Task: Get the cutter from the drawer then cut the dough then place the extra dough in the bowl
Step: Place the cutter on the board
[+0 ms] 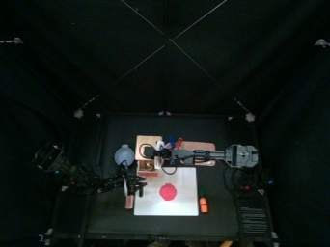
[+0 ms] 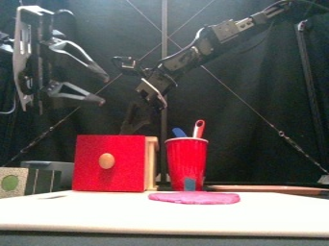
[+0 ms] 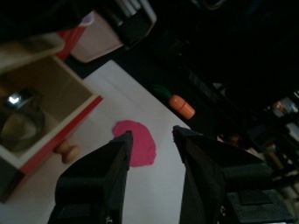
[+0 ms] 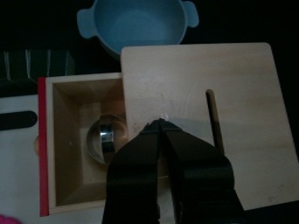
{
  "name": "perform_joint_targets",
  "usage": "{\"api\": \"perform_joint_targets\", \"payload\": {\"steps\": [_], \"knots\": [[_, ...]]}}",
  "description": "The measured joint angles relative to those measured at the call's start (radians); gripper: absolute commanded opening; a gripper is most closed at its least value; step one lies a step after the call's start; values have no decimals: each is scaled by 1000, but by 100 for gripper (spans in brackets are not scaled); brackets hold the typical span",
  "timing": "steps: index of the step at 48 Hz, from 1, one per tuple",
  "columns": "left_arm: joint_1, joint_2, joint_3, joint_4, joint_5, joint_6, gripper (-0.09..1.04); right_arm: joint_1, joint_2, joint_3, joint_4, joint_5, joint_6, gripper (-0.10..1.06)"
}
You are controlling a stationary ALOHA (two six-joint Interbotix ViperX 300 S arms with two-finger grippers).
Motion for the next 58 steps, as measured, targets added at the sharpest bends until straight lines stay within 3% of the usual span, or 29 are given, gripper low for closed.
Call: {"api": "perform_joint_targets", "payload": {"steps": [14, 25, 34, 48, 58], "knots": [[72, -94, 58, 176, -14, 288, 75, 57, -25, -35, 0, 26, 6, 6], [103, -169, 98, 195, -14, 472, 75, 101, -29, -41, 5, 80, 6, 29], [104, -279, 143, 215, -14, 543, 75, 115, -28, -41, 29, 106, 9, 52], [106, -410, 212, 318, -14, 569, 75, 109, -8, -48, 48, 120, 25, 58], [129, -417, 224, 354, -14, 569, 75, 109, 20, -78, 46, 130, 28, 74]]}}
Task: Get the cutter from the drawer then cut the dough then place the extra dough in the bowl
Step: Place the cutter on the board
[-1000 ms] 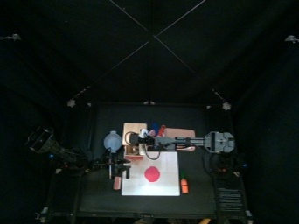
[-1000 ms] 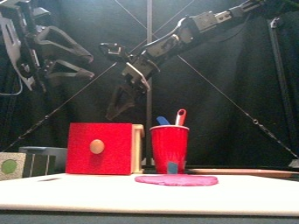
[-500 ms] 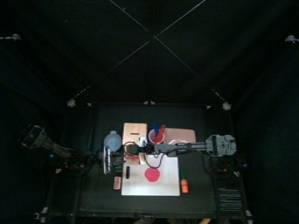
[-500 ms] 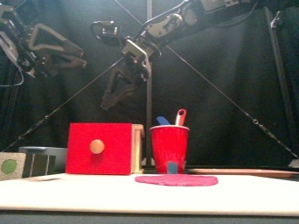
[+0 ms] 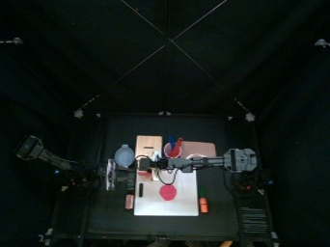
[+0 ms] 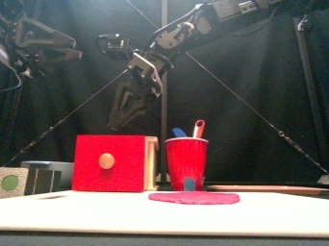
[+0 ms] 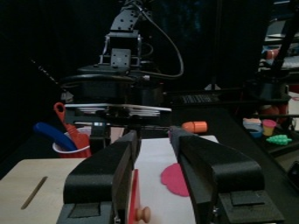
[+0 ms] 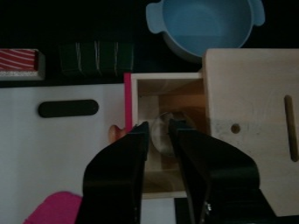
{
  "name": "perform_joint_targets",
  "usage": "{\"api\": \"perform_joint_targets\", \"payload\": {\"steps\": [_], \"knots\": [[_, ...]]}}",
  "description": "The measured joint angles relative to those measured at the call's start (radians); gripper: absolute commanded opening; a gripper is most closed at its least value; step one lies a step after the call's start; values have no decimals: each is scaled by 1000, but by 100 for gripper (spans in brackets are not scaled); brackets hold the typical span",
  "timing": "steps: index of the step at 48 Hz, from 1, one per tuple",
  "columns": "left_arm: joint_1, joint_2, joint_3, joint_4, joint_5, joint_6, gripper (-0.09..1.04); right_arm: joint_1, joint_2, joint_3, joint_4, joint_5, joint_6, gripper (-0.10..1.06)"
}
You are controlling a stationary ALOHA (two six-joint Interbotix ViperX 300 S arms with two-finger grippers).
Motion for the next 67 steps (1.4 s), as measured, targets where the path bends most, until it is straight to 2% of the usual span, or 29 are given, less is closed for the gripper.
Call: {"api": "perform_joint_targets", "payload": {"steps": [23, 37, 67], "knots": [[5, -2, 9, 0, 0, -3, 75, -6, 57, -63, -5, 77, 0, 75], [6, -2, 8, 0, 12, -5, 75, -29, 67, -69, -46, 91, 0, 75], [5, -3, 20, 0, 29, -8, 75, -28, 101, -74, -77, 104, -5, 75]]}}
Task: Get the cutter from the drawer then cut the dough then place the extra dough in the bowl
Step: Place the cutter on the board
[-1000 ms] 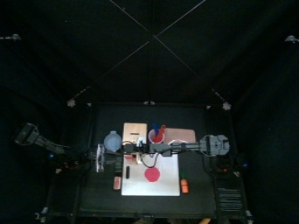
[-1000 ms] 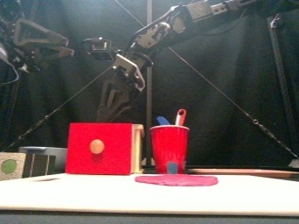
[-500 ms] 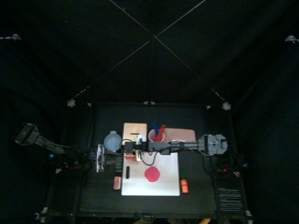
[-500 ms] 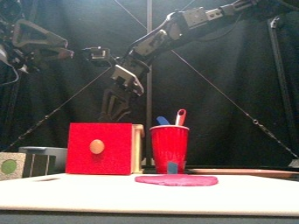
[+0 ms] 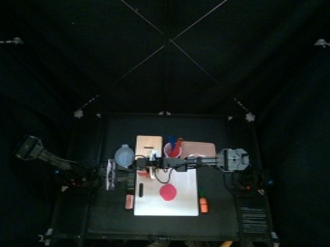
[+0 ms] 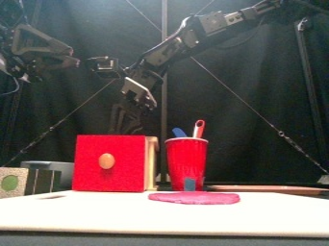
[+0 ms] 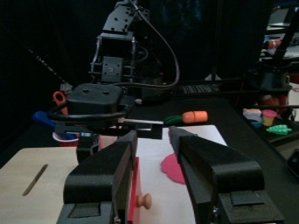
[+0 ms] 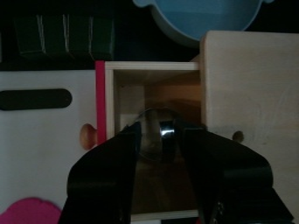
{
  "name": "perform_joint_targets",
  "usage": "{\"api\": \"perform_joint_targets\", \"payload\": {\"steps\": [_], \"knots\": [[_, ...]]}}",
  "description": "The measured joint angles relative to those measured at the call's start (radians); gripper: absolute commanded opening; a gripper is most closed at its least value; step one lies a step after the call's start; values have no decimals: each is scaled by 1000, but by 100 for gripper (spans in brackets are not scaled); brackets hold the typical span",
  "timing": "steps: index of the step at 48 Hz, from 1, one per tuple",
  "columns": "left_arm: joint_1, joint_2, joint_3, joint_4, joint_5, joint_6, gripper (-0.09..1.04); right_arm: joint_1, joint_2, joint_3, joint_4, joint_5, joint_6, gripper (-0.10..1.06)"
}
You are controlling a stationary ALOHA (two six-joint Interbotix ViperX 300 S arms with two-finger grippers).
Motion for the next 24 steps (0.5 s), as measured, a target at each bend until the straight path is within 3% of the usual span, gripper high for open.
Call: {"api": "perform_joint_targets", "payload": {"steps": [24], "knots": [[2, 0, 0, 0, 11, 0, 75, 2, 18, -8, -9, 17, 5, 71]]}}
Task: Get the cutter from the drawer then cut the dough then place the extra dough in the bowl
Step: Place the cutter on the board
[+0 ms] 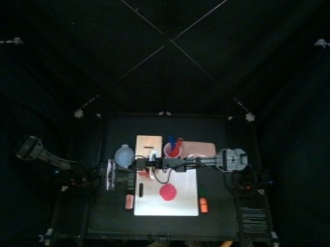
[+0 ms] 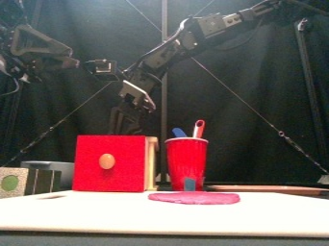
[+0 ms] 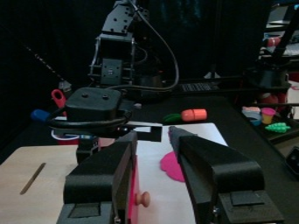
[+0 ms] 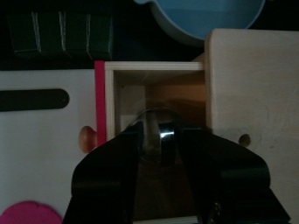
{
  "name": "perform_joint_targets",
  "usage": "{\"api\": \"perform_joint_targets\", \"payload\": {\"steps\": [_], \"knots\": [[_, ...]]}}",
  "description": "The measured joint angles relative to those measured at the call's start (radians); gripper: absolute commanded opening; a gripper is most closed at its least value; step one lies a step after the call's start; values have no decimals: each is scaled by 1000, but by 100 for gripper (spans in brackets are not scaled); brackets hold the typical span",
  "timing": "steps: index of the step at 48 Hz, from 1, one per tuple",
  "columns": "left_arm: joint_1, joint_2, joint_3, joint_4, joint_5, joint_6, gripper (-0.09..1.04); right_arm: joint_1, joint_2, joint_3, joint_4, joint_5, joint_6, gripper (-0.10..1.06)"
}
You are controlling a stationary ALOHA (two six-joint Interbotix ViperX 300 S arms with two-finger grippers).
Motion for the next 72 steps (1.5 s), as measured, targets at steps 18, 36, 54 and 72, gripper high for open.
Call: {"api": "perform_joint_targets", "payload": {"steps": [18, 36, 54, 72], "knots": [[0, 0, 2, -5, 11, -2, 75, -2, 14, -2, -3, 20, 0, 49], [0, 0, 2, -3, 11, 0, 75, 8, 14, -121, -5, 118, -2, 49], [0, 0, 5, -37, 64, -2, 75, 44, 14, -252, -5, 285, -2, 49], [15, 2, 5, -61, 106, 0, 75, 74, 11, -331, -25, 402, 2, 49]]}}
